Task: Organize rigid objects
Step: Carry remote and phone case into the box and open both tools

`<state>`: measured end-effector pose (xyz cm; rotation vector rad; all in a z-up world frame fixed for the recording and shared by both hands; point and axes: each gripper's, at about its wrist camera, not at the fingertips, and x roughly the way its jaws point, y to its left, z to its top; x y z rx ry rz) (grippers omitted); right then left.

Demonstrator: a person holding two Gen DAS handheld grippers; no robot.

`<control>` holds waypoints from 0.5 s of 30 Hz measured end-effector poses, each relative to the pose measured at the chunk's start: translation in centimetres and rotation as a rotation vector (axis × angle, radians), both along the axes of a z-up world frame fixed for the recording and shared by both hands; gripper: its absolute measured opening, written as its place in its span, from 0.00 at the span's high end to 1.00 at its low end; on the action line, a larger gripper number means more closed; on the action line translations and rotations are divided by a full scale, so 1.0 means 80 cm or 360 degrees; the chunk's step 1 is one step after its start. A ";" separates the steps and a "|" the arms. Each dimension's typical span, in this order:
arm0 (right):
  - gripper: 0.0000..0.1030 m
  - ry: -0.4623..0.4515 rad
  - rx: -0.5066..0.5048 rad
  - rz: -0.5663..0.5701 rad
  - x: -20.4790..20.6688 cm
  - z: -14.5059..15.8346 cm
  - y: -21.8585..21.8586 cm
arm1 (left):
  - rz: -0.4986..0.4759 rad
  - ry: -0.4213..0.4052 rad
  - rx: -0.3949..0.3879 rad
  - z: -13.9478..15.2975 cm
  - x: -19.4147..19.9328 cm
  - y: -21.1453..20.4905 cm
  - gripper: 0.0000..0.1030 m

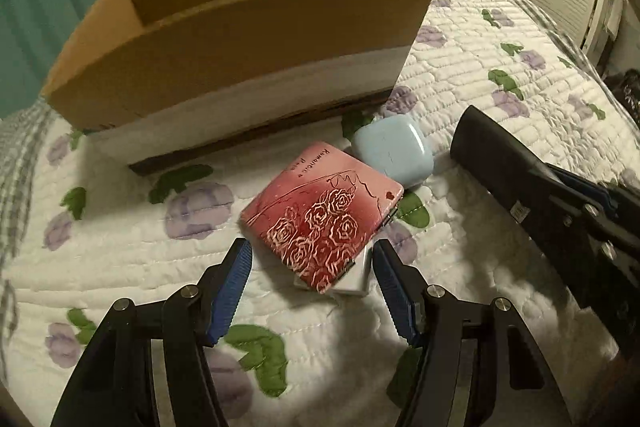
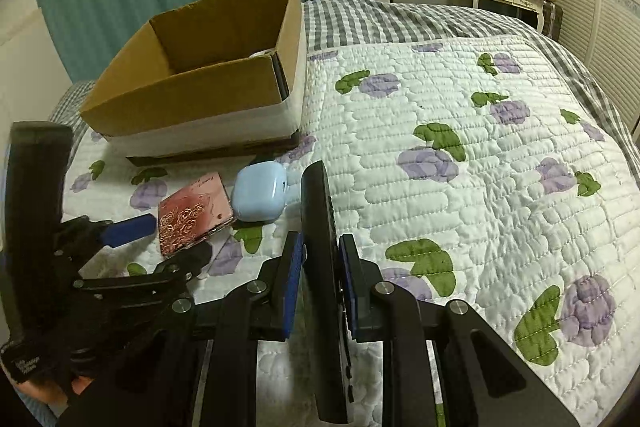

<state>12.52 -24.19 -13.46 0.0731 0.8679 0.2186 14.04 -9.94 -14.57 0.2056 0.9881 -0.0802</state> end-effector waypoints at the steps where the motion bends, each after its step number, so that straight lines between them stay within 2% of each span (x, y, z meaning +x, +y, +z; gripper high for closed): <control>1: 0.82 0.0001 0.0004 -0.0002 0.000 0.000 -0.001 | 0.0002 -0.0017 0.0015 0.002 -0.002 0.001 0.36; 5: 0.82 0.0010 0.0028 -0.0013 0.000 0.000 -0.003 | 0.0011 -0.0085 0.0069 0.008 -0.009 0.002 0.36; 15: 0.82 0.0022 0.0057 -0.0023 0.000 -0.002 -0.004 | -0.0101 -0.0013 0.0065 -0.016 0.037 -0.017 0.36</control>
